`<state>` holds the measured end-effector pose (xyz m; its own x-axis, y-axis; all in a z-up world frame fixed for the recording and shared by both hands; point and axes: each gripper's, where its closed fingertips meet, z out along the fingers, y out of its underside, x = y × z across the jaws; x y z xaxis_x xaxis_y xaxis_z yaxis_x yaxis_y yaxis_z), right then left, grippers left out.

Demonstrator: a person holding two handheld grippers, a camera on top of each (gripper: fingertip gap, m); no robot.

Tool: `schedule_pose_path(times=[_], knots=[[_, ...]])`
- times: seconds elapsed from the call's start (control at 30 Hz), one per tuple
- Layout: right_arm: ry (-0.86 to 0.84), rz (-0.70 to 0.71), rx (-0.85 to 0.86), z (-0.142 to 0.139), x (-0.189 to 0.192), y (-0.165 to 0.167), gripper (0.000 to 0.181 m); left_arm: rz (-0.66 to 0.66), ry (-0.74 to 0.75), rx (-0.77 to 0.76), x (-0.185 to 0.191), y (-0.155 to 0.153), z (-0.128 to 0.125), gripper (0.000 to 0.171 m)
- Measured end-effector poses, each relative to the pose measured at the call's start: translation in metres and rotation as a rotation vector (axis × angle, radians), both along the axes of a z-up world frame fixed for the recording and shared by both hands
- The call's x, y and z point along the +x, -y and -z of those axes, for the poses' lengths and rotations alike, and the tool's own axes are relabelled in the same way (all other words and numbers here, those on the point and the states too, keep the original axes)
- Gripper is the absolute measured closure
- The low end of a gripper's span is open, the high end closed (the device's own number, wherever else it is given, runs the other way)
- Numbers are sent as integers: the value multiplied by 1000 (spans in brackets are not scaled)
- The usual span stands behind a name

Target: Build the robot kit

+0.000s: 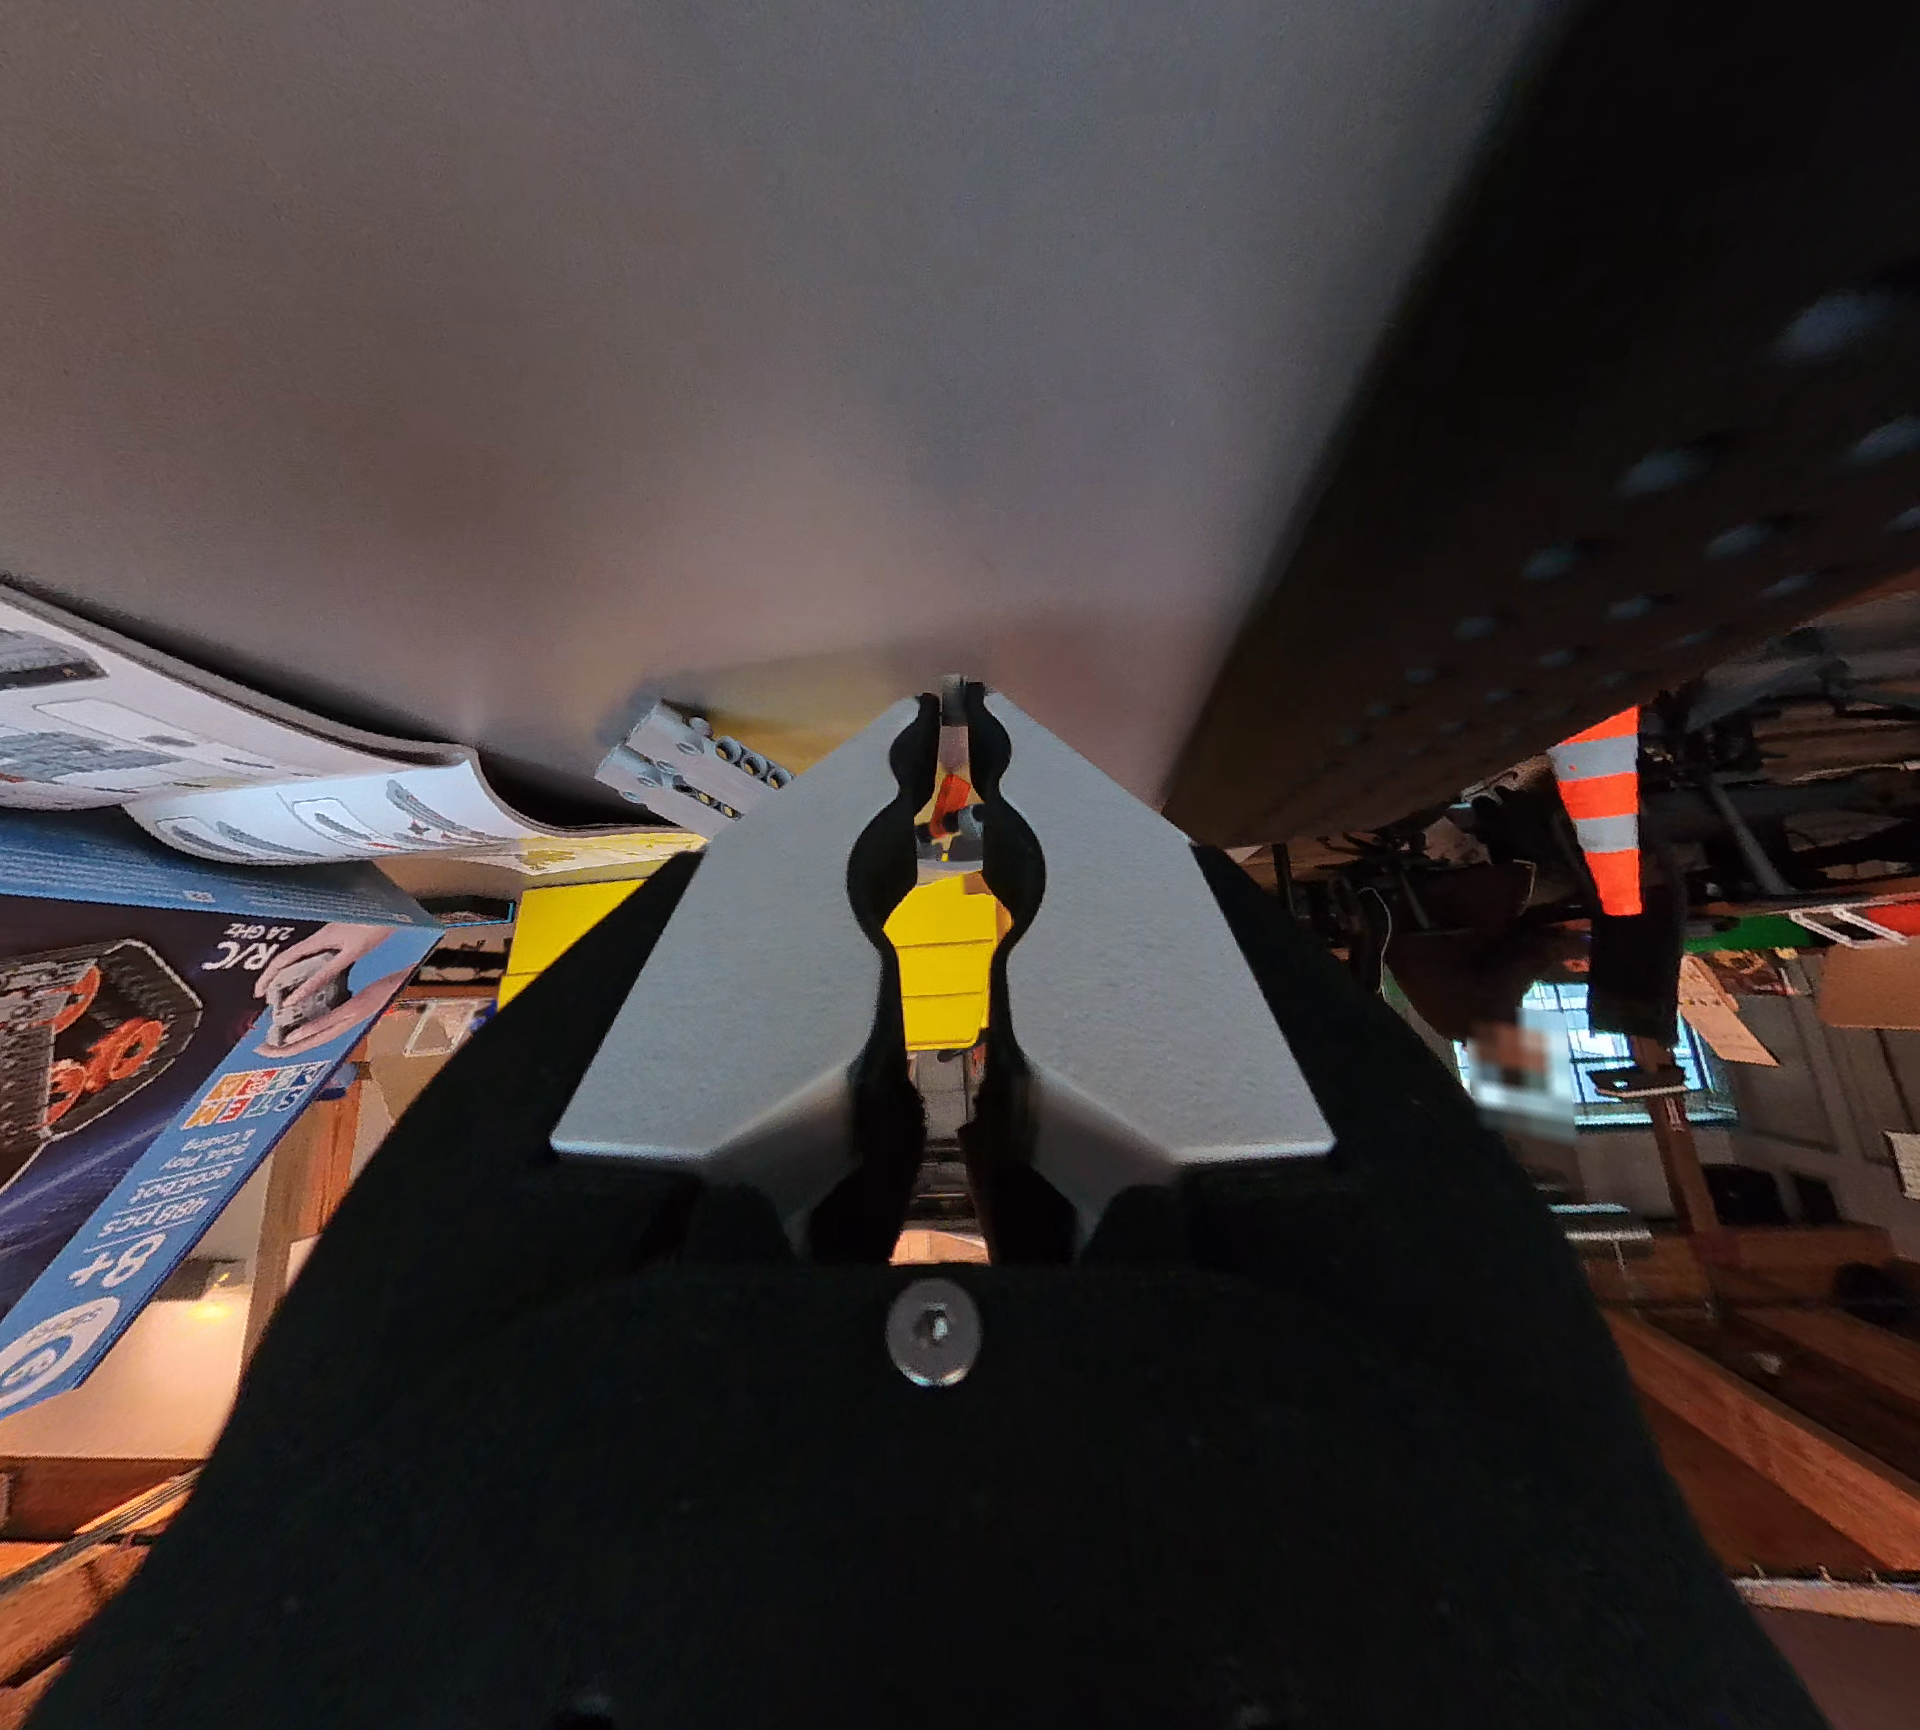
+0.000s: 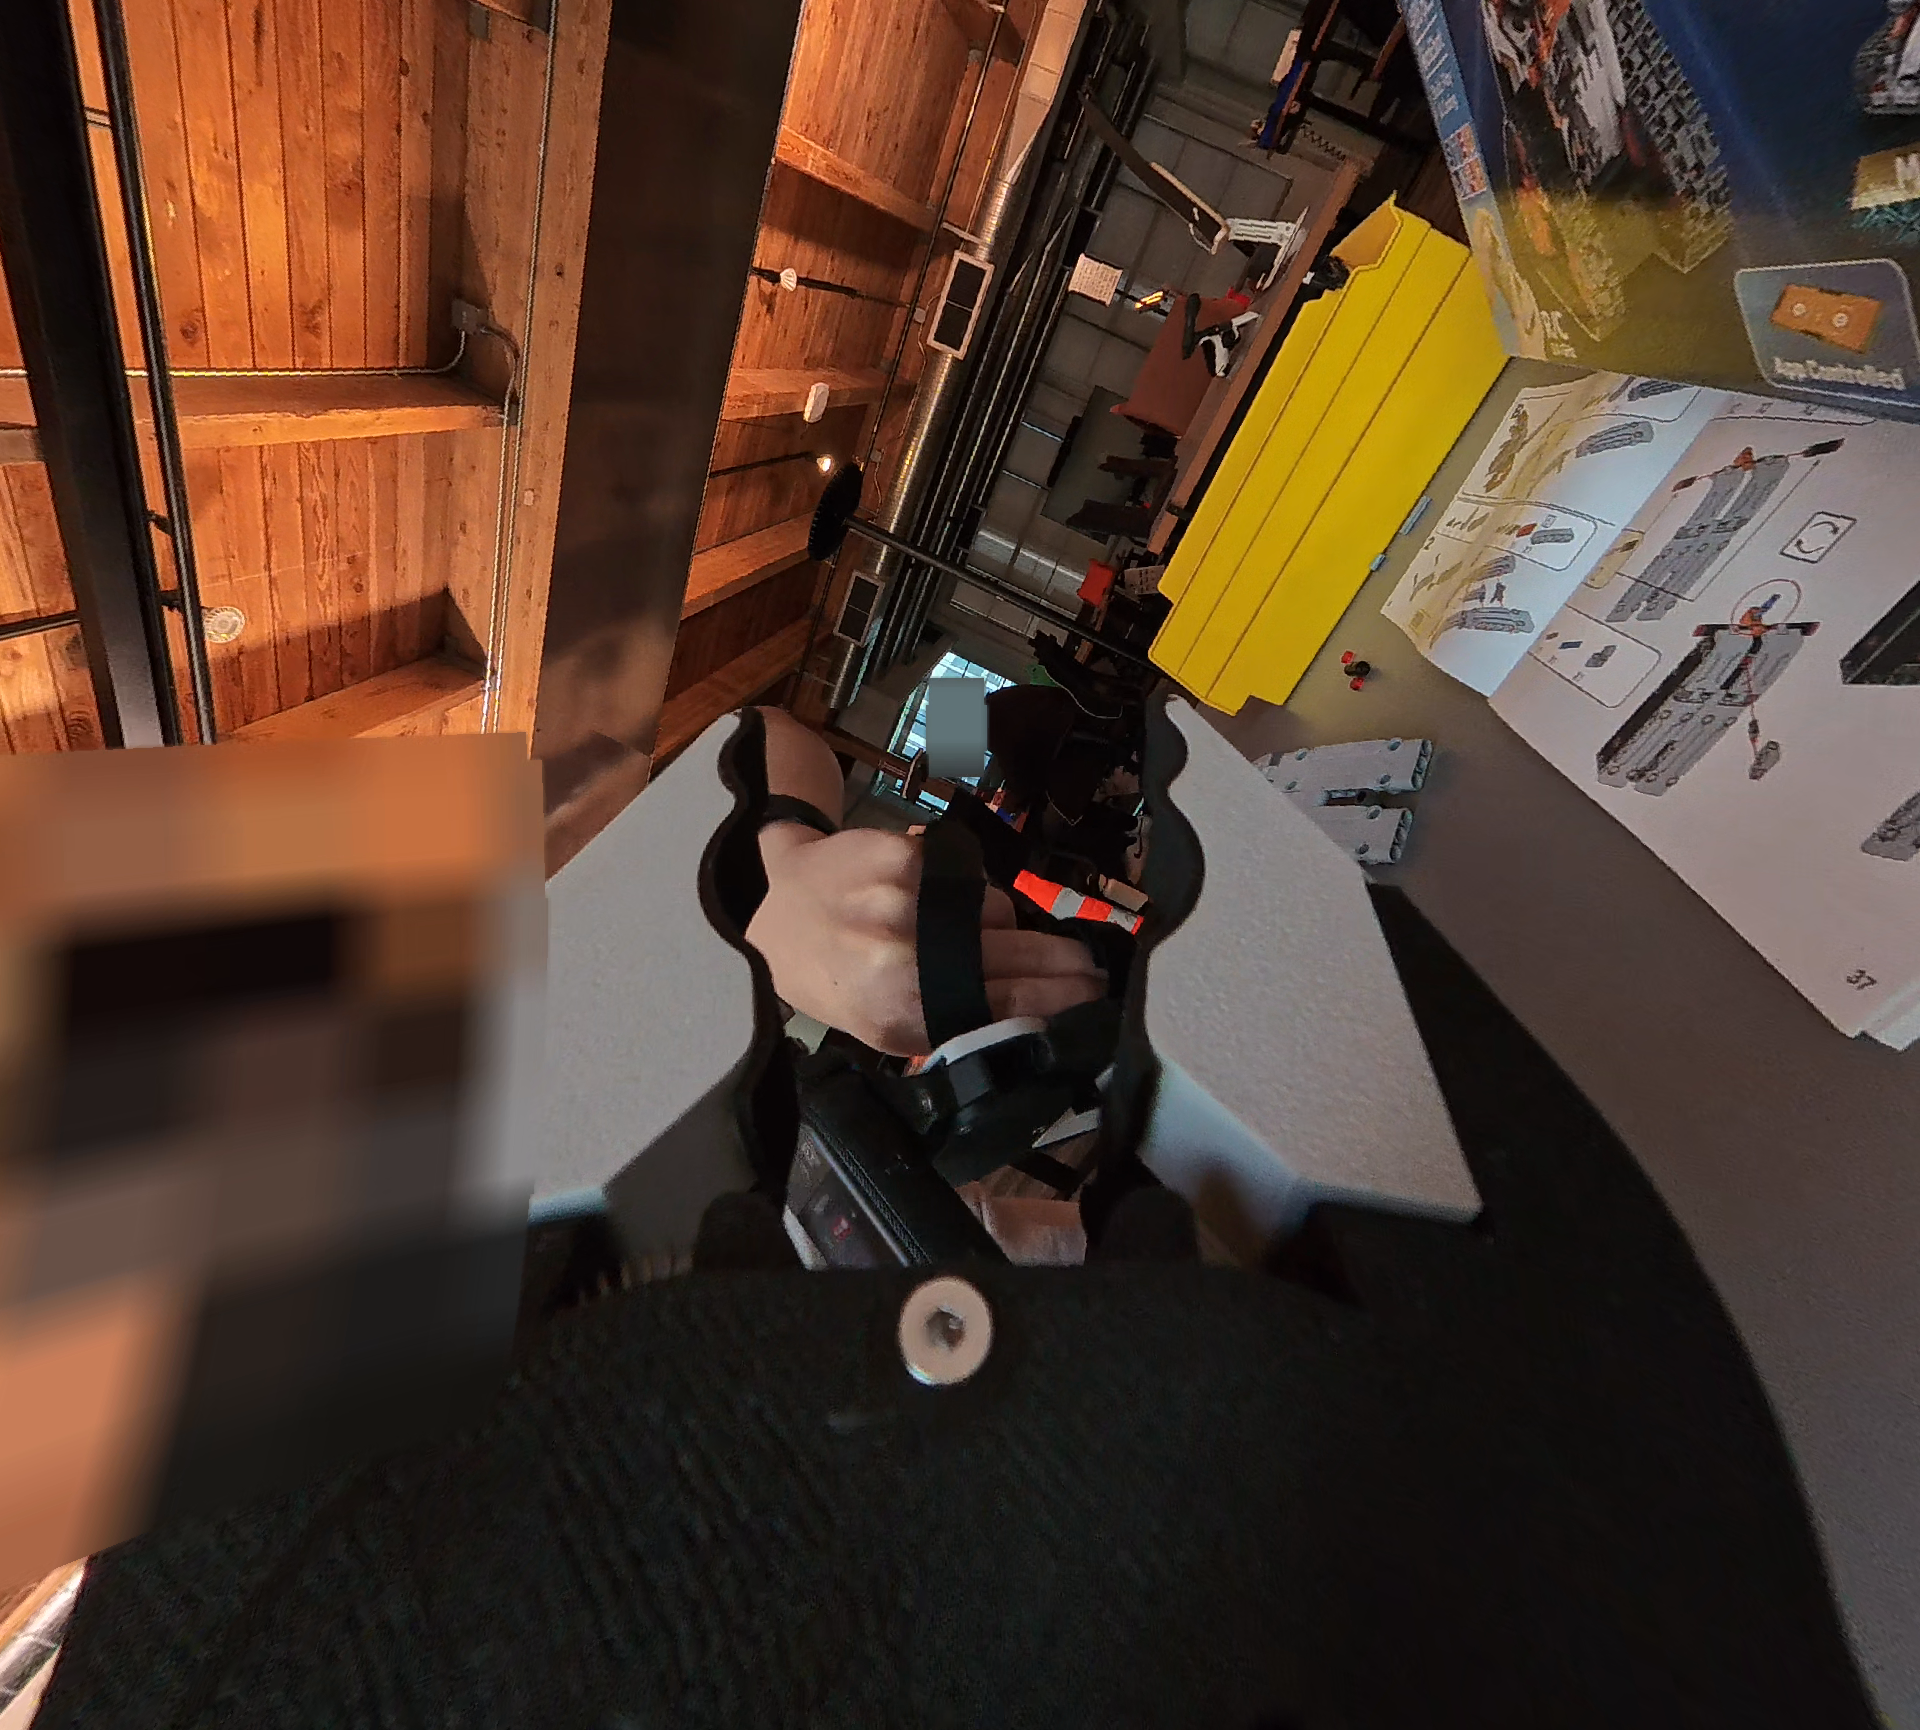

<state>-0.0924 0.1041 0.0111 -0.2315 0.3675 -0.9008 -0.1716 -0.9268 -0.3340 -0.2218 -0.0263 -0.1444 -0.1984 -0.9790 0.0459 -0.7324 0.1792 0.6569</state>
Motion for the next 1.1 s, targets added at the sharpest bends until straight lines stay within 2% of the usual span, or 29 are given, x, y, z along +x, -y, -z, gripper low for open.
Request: schedule_pose_path(times=[0.3,0.6,0.97,1.07,1.1], knots=[[-4,4,-1,1,1,-1,108,-16,10,-45,3,8,8,169],[-11,15,-14,6,4,-4,108,-112,-6,-76,-1,15,17,167],[-10,8,-22,10,4,-4,109,-105,-16,-52,-3,11,17,142],[-3,7,-21,13,4,-4,108,-126,10,-52,-2,11,5,131],[13,9,-17,16,3,-5,108,-133,43,-50,0,10,-4,133]])
